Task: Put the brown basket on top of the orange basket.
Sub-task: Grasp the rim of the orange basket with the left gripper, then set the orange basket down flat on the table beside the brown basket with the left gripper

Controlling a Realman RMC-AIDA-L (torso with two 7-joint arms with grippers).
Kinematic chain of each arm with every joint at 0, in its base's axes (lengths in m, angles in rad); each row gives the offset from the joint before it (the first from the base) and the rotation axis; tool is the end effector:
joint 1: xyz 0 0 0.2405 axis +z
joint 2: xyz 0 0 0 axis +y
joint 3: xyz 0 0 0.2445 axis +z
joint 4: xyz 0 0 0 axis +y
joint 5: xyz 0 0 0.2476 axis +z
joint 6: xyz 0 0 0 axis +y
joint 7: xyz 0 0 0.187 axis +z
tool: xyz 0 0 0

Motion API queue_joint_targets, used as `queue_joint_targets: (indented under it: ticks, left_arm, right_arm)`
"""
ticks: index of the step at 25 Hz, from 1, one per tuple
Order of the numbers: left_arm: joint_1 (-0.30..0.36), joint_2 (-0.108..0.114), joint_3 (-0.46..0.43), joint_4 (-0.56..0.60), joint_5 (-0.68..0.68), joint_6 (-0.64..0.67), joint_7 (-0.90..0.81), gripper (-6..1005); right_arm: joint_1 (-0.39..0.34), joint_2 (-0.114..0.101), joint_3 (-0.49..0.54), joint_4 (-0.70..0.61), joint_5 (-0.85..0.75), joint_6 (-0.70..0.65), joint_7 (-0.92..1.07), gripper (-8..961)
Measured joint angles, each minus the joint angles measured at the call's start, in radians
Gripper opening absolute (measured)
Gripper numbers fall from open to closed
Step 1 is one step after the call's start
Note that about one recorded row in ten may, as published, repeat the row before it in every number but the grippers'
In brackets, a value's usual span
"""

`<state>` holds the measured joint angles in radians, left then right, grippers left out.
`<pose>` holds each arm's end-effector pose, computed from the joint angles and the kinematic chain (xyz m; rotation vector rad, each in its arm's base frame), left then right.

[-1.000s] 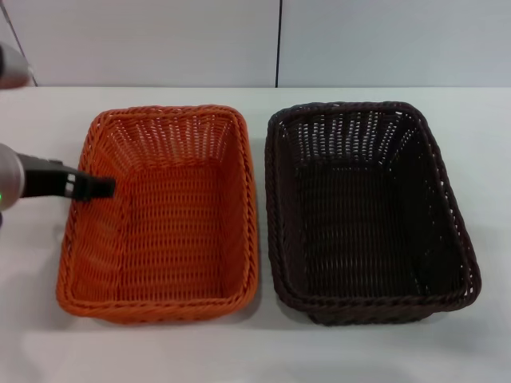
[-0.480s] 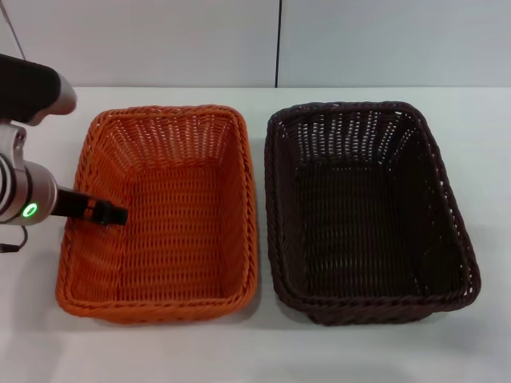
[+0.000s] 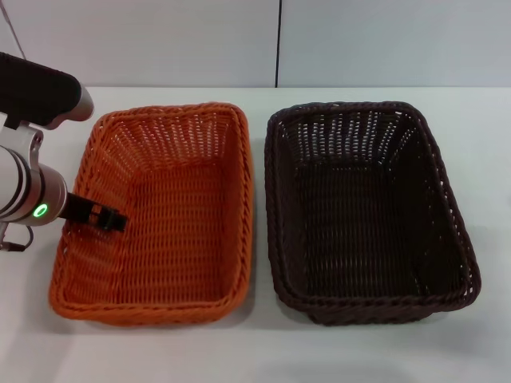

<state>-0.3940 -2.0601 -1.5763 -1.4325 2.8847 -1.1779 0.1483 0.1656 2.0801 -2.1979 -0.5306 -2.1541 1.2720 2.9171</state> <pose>-0.2391 0.4171 -0.0102 -2.0450 -1.0567 0.3714 0.3371 0.3405 0.0018 -1.2523 0.4630 0.6520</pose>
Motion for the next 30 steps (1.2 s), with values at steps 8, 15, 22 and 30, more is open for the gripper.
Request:
queue_joint_targets:
  ticks: [8,15,22,30]
  left_arm:
    - [0.009,0.002,0.001,-0.041,0.004,0.001,0.025,553]
    - [0.011,0.001,0.001,-0.049,0.004,-0.002,0.099,396]
    - [0.012,0.001,-0.026,-0.099,0.003,-0.052,0.274,359]
    - [0.001,0.003,-0.221,-0.264,-0.029,-0.192,0.878,329]
  right_arm:
    - [-0.002,0.001,-0.011,-0.003,-0.001,0.007,0.000,800]
    - [-0.005,0.001,-0.011,-0.006,-0.001,0.009,0.000,799]
    - [-0.004,0.002,-0.011,-0.012,-0.001,0.011,0.000,799]
    - [-0.007,0.002,-0.011,-0.027,0.005,0.011,-0.001,799]
